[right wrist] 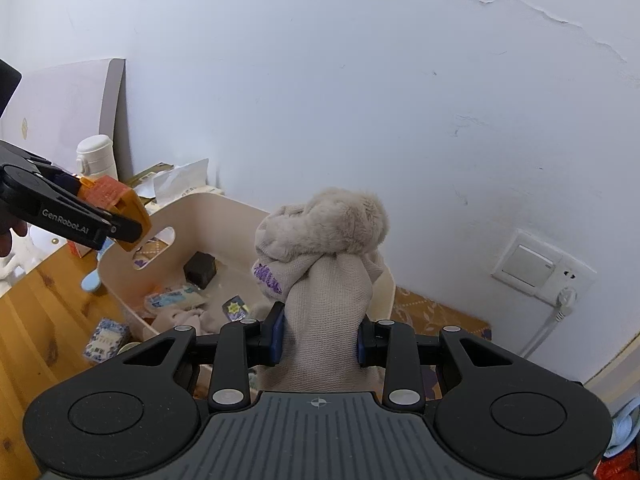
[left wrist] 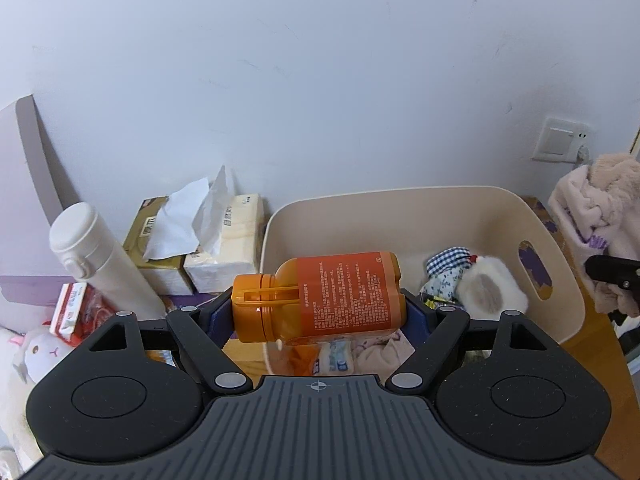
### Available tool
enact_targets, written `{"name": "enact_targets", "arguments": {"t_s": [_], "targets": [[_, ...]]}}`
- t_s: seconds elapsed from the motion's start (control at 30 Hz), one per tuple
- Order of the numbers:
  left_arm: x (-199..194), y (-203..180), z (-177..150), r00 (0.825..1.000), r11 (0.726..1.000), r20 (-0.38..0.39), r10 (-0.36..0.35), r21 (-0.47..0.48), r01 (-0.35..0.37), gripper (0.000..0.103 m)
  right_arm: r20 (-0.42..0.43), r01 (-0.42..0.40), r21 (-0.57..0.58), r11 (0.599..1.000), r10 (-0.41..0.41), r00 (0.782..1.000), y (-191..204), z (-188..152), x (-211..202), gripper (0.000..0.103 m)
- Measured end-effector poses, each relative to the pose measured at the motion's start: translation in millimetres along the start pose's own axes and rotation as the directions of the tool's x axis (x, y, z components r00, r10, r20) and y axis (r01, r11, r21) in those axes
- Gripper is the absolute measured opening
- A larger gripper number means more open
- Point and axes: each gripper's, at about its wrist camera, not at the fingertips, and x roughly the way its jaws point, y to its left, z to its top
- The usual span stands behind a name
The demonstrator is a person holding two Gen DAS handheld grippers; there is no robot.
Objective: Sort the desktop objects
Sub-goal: 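Carry the orange bottle and pink cloth bundle into the basket with both grippers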
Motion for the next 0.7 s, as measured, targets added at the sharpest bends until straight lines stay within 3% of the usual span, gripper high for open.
{"name": "enact_targets", "arguments": {"t_s": [0.33,0.7], "targets": [[34,-11,-3,0.998,0.997,-0.059,0.012,0.080,-0.007,0.081,-0.047,-0.050,-0.020,0.999,0.049,0.998,5,1,41,0.030],[60,-3,-6,0.988,0.995,-0.150,-0.032,0.091,0.046,0.082,-0.143,-0.101,-0.029,0.995,0.095,0.985,7,-13,76,0.031]]}}
